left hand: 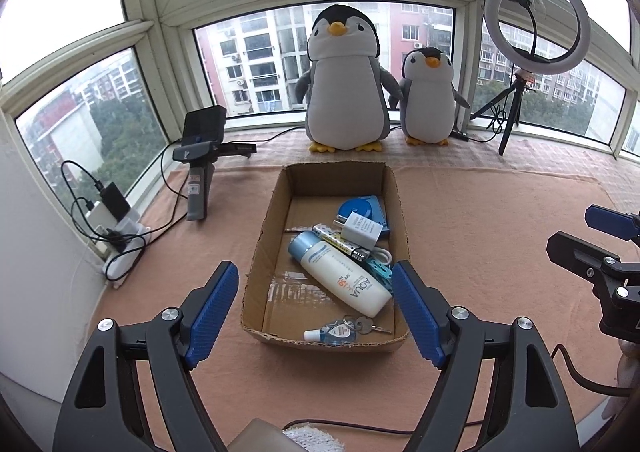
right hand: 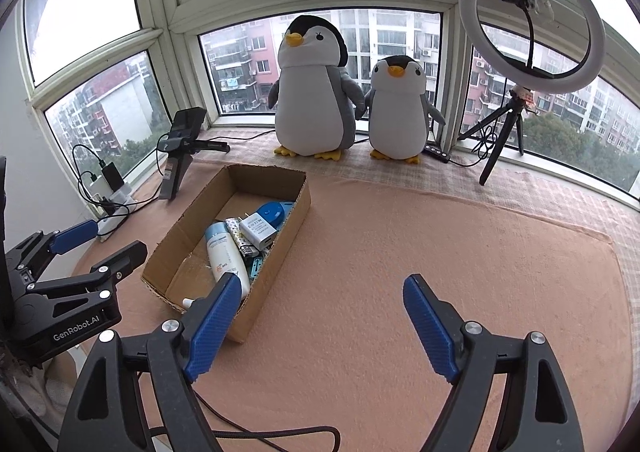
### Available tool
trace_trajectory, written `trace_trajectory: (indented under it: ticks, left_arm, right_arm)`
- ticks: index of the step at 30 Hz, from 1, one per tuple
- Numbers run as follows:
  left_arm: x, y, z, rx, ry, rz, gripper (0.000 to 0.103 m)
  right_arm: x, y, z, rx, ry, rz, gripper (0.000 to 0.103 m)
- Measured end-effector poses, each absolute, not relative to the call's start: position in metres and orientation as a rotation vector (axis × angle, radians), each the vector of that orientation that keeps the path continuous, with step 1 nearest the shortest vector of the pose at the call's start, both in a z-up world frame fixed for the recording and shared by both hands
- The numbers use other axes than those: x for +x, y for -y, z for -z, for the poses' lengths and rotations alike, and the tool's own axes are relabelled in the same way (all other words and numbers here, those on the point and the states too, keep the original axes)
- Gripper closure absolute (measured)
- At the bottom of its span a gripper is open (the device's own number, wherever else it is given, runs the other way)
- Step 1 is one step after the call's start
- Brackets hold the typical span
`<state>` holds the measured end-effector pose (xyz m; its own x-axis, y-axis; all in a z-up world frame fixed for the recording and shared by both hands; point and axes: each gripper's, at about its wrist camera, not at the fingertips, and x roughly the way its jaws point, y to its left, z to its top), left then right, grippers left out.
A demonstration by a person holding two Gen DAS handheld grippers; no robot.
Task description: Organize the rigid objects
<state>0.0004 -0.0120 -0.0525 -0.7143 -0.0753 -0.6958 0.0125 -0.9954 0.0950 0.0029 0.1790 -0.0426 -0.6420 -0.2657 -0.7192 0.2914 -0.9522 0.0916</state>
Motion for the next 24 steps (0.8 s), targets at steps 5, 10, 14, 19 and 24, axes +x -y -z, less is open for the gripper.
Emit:
trace_trajectory:
  ticks: [5,10,14,19,24]
  left_arm:
    - [0.0016,0.0127,0.0524,1.171,0.118,2.86,0.024]
    - [0.0016,0.0128,0.0522,1.173,0.118,2.86,0.024]
    - [0.0018,0.0122,0.0527,1.179,0.118,2.862,0.024]
    - [0.0008,0.0125,0.0534,1.186,0.119,2.861,0.024]
    - [0.0005,0.0122,0.054,1.184,0.118,2.862,0.024]
  right_arm:
    - [0.0029,-0.18,0.0428,1.13,-0.05,2.598,0.023]
    - [0.0027,-0.1813,0.0431,1.129,-0.048,2.6,0.023]
    - [0.002,-0.1824,0.044,1.133,-0.045,2.601,0.023]
    - [0.0009,-0.1828,0.0453,1.14,-0.043,2.599,0.023]
    - [0.0009,-0.1824,0.0457,1.143,-0.043,2.6,0.023]
